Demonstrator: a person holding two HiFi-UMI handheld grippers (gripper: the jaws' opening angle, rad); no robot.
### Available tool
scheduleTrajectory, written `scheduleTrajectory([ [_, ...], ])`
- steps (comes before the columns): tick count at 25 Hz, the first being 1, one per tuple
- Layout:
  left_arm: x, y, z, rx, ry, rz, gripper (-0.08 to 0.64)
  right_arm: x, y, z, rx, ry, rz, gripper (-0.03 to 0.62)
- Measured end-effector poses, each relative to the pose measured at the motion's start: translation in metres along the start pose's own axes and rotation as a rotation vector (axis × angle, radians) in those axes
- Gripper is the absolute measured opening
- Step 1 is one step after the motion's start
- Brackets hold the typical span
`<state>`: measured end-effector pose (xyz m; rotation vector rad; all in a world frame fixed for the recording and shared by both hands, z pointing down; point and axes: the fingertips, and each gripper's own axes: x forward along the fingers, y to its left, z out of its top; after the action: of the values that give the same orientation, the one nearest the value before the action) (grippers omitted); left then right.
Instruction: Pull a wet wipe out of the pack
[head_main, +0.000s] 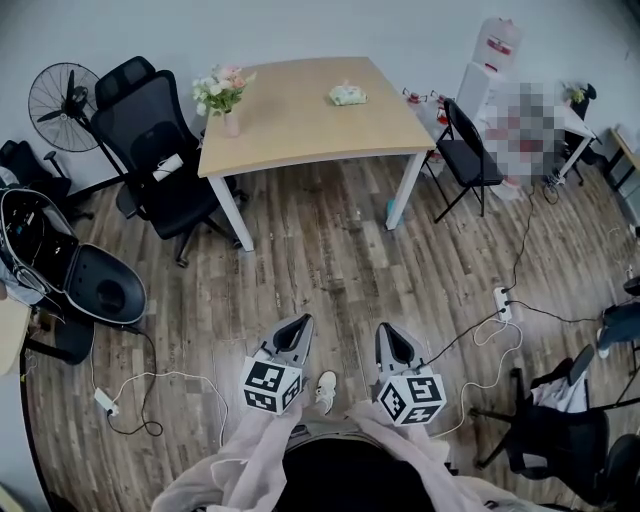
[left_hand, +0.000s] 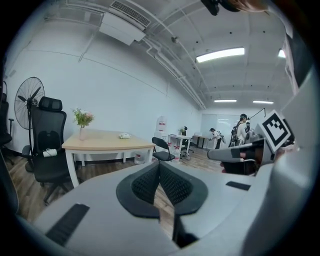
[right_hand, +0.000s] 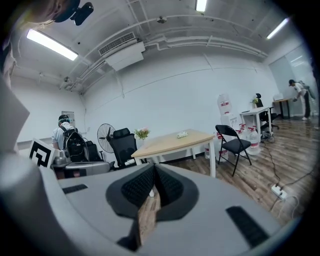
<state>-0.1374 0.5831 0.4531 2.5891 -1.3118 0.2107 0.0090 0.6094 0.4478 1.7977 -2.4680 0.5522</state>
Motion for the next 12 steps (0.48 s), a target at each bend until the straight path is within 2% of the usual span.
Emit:
scheduleTrajectory([
  [12,0.060,0.045,0.021,0.023,0.005,-0.046,0.011,0.074,-0.018,0.018,-0.026,-0.005,-0.036,0.012],
])
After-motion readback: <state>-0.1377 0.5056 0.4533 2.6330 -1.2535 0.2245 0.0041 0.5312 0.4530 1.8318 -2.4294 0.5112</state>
